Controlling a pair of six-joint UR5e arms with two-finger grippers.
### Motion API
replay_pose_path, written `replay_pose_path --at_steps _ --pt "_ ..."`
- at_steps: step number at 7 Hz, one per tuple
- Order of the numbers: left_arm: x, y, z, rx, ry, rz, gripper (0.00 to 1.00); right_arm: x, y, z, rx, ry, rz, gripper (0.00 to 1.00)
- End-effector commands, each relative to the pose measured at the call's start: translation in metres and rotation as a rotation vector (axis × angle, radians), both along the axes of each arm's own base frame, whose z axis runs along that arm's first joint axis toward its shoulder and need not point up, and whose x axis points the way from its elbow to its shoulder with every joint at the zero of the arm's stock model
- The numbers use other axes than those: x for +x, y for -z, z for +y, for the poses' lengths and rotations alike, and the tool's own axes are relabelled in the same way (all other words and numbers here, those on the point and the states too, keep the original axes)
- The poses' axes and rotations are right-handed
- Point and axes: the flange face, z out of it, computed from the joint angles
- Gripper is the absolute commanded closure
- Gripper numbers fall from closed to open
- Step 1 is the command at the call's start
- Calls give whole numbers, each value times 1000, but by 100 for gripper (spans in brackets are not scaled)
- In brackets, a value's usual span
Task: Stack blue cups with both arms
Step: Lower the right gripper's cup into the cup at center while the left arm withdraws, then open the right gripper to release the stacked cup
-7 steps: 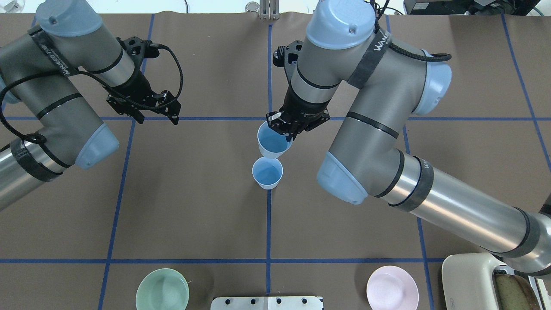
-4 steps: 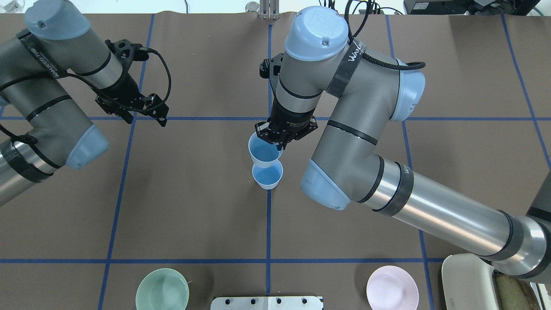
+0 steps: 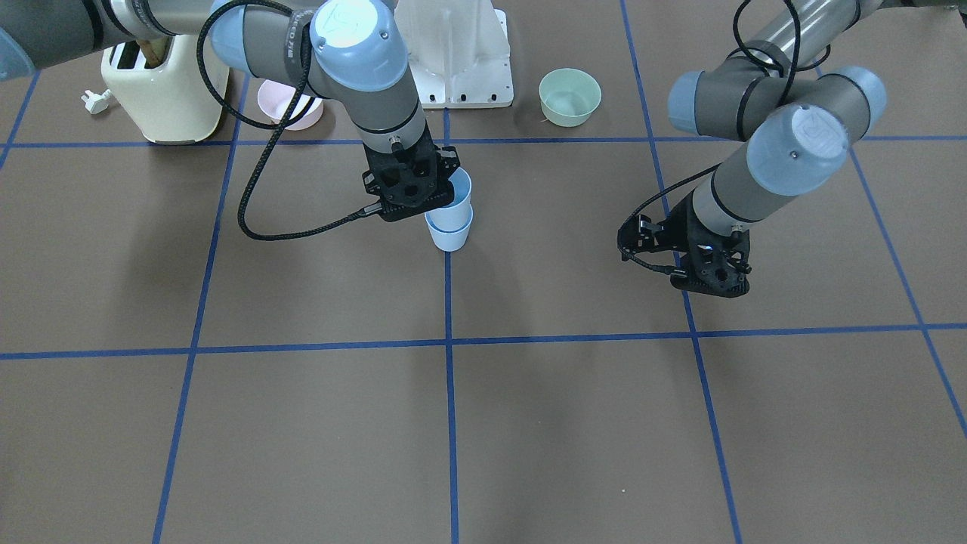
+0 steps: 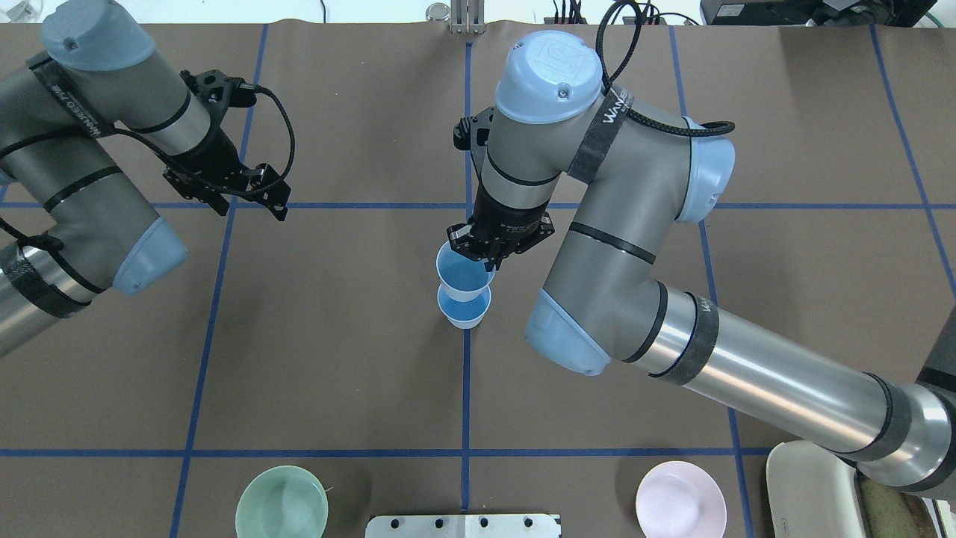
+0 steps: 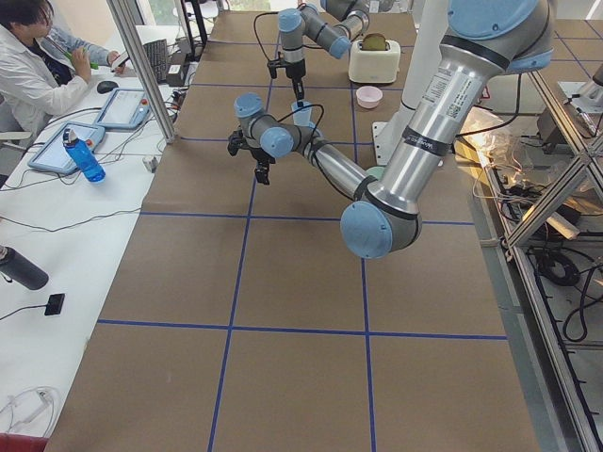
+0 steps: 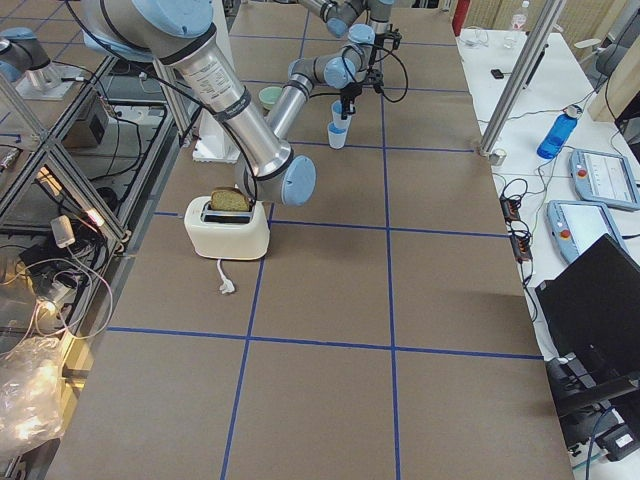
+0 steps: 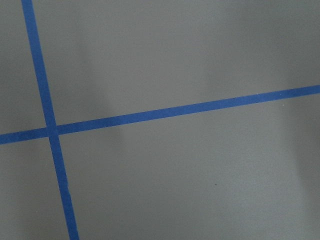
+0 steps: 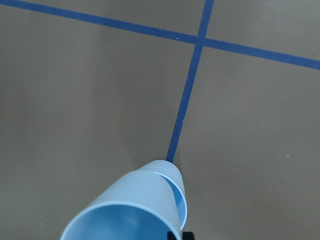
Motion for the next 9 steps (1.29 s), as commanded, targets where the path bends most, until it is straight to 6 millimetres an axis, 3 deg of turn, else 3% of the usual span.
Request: replay_pose_path --at_steps 1,4,5,6,9 --pt "0 0 0 0 0 0 3 -6 0 8 -4 10 1 100" --pt "0 -1 0 0 -1 -1 3 -9 -5 9 -6 13 9 100" --pt "0 -1 0 0 -1 -1 3 -10 -7 10 -7 17 9 68" --pt "0 -1 -1 0 0 -1 3 -10 -9 12 -2 24 8 1" --pt "-1 -3 0 -2 1 -4 3 -3 -3 8 3 22 -9 0"
